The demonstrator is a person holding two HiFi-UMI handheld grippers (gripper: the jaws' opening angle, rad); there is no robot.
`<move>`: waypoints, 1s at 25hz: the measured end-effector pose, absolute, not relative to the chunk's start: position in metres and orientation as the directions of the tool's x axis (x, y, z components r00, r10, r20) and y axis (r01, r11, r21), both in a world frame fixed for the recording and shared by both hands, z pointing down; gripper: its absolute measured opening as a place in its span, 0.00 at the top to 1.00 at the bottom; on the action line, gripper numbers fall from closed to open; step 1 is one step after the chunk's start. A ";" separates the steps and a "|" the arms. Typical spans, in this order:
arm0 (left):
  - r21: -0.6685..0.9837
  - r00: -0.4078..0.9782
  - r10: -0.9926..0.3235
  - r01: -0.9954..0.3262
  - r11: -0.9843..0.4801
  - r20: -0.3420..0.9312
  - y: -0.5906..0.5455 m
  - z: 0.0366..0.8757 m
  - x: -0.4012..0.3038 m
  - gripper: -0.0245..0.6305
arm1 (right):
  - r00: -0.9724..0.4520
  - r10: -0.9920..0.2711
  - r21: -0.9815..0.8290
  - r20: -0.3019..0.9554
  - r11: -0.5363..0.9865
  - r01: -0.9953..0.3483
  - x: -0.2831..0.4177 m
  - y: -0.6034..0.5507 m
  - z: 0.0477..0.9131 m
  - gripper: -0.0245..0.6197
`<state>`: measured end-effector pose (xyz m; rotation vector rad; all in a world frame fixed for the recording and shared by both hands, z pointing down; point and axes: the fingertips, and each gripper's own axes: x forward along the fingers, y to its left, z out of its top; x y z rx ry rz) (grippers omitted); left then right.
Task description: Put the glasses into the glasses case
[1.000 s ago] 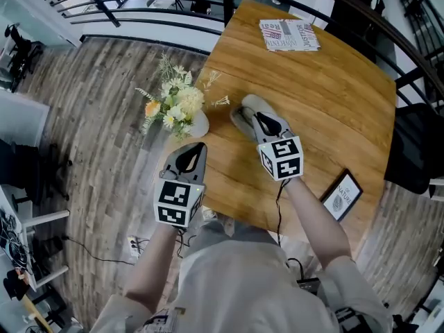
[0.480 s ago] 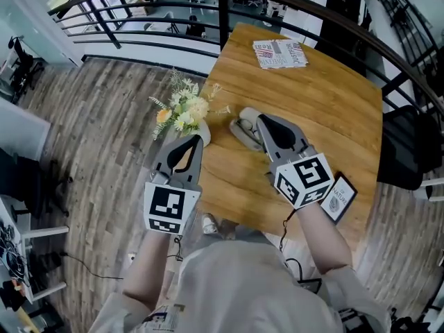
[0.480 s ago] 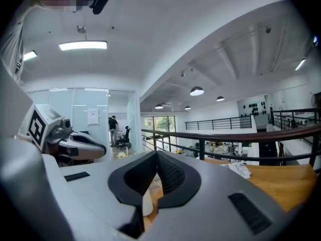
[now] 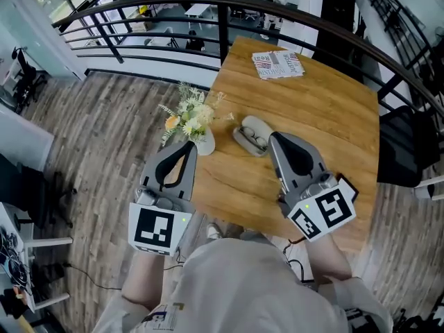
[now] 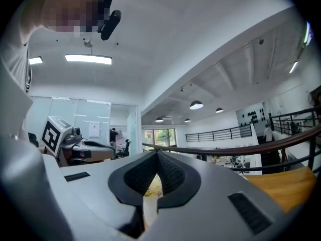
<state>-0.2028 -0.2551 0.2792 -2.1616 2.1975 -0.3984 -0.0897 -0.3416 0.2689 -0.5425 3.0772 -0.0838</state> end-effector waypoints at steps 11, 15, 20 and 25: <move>-0.191 0.004 -0.987 -0.981 -0.035 0.162 -0.227 0.280 -0.189 0.94 | -0.943 -0.331 -0.028 0.017 0.943 -0.331 -0.066 -0.303 0.263 0.92; -0.176 0.012 -0.984 -0.984 -0.043 0.175 -0.220 0.284 -0.185 0.94 | -0.947 -0.319 -0.026 0.039 0.947 -0.320 -0.065 -0.296 0.268 0.92; -0.176 0.012 -0.984 -0.984 -0.043 0.176 -0.217 0.286 -0.184 0.94 | -0.934 -0.351 0.017 0.068 0.936 -0.351 -0.063 -0.298 0.273 0.92; -0.180 0.008 -0.985 -0.983 -0.039 0.173 -0.216 0.285 -0.184 0.94 | -0.937 -0.345 0.003 0.055 0.939 -0.345 -0.063 -0.297 0.273 0.92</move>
